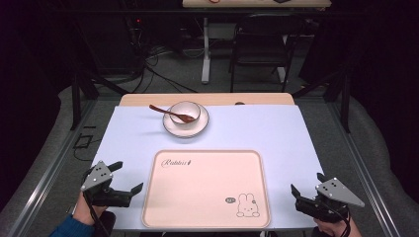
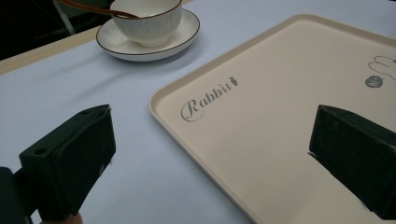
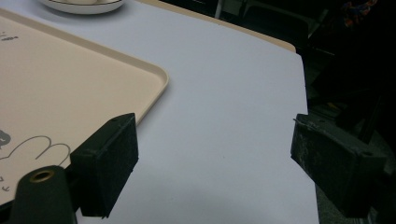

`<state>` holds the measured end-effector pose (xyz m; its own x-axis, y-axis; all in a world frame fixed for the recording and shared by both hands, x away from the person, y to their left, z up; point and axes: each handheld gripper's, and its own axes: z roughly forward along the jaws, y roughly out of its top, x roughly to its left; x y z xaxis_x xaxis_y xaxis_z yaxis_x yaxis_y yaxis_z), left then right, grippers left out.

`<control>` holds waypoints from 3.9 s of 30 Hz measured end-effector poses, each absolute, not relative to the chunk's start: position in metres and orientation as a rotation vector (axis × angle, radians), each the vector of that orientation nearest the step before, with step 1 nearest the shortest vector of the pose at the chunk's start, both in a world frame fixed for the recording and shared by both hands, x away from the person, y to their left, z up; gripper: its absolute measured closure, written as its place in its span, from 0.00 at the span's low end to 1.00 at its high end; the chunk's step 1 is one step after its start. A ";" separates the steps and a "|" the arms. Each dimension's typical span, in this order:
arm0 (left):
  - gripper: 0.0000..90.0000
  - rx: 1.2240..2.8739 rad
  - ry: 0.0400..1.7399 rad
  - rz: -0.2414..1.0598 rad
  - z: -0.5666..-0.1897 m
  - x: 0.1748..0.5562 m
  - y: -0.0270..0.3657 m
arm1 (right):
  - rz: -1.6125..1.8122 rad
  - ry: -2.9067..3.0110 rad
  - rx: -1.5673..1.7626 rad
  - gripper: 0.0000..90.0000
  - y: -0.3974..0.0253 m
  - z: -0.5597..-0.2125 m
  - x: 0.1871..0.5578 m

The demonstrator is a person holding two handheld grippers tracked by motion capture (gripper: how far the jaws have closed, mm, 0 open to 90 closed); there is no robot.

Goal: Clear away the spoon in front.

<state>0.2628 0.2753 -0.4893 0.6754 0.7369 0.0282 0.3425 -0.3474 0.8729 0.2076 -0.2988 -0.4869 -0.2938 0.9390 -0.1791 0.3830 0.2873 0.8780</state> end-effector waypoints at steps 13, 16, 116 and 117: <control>0.00 1.900 0.858 0.544 -0.487 0.265 0.266 | 0.978 1.827 1.189 0.16 -0.301 -0.488 0.210; 0.00 1.878 0.867 0.571 -0.486 0.267 0.262 | 0.972 1.838 1.172 0.16 -0.299 -0.488 0.210; 0.19 1.629 1.284 0.631 -0.514 0.495 0.207 | 0.960 1.829 1.187 0.16 -0.300 -0.488 0.209; 0.22 1.624 1.287 0.637 -0.515 0.496 0.207 | 0.960 1.829 1.186 0.16 -0.300 -0.488 0.209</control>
